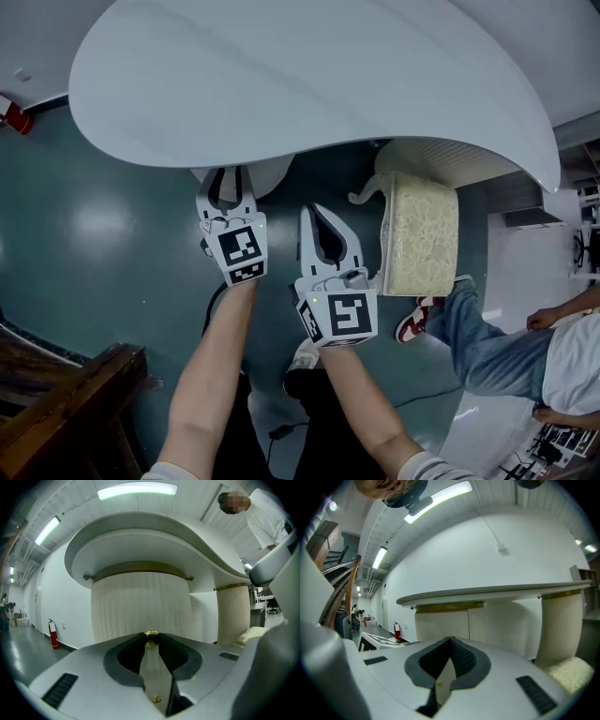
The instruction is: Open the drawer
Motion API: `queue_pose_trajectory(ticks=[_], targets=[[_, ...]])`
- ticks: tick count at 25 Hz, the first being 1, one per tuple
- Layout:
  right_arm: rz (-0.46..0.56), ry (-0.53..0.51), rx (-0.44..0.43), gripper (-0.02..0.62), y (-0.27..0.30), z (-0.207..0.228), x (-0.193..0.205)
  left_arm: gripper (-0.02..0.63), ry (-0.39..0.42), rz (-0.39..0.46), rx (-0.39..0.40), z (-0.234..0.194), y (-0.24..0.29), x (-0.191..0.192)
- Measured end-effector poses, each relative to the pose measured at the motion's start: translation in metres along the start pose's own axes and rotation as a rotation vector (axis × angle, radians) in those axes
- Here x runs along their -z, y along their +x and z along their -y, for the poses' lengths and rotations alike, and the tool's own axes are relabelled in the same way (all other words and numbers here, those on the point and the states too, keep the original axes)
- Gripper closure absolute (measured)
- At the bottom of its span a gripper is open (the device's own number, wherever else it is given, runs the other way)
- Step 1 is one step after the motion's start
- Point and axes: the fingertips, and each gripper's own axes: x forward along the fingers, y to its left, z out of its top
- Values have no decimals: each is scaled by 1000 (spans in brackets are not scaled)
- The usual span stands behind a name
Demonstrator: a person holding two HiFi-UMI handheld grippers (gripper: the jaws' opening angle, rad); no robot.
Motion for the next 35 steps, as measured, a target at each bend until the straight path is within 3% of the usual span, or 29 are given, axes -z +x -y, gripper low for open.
queue_pose_trajectory(ticks=[11,25,35], targets=[[-6,10,37,592,-4,-4,-11,509,-1,8,45,8,-28,7],[-65,26,26,591,-34,-18,-30,509,-34,-83,68,15,-70,18],[-96,38,17,592,-48,-23,-26,509,-30,-95,99,20,-94,21]])
